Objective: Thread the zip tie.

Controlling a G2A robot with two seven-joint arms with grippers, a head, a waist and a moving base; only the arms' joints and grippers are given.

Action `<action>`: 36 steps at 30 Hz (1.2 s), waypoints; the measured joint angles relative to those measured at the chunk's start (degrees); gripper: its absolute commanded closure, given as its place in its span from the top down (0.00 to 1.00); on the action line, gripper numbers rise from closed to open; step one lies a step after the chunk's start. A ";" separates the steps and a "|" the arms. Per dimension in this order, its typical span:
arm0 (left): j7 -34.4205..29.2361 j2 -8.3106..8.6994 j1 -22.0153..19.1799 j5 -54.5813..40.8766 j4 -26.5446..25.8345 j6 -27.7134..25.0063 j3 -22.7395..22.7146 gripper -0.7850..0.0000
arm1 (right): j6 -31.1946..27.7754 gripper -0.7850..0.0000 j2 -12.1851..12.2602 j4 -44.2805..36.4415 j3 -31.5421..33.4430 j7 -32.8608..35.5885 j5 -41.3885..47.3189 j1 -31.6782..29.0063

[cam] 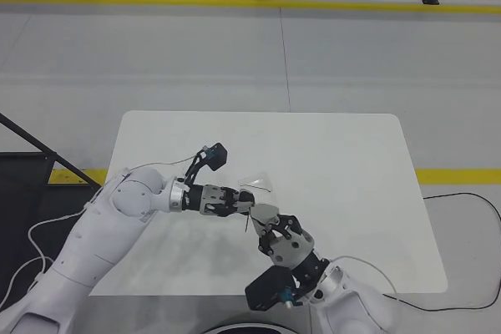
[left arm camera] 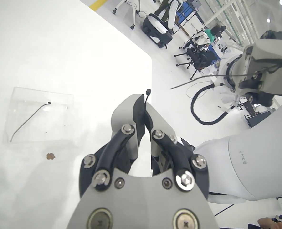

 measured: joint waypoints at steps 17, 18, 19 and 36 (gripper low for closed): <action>0.67 0.89 -0.75 -0.88 0.18 -0.66 1.37 0.00 | -1.31 0.00 0.04 1.02 -0.97 2.40 0.16 2.38; 0.67 0.89 -0.75 -0.88 0.18 -0.66 1.37 0.00 | -1.28 0.00 0.05 1.04 -1.02 2.50 0.11 2.43; 0.67 0.89 -0.75 -0.88 0.18 -0.66 1.37 0.00 | -1.22 0.00 0.05 1.06 -1.07 2.67 0.06 2.50; 0.67 0.89 -0.75 -0.88 0.18 -0.66 1.37 0.00 | -1.18 0.00 0.24 0.82 -1.64 3.40 -0.29 2.60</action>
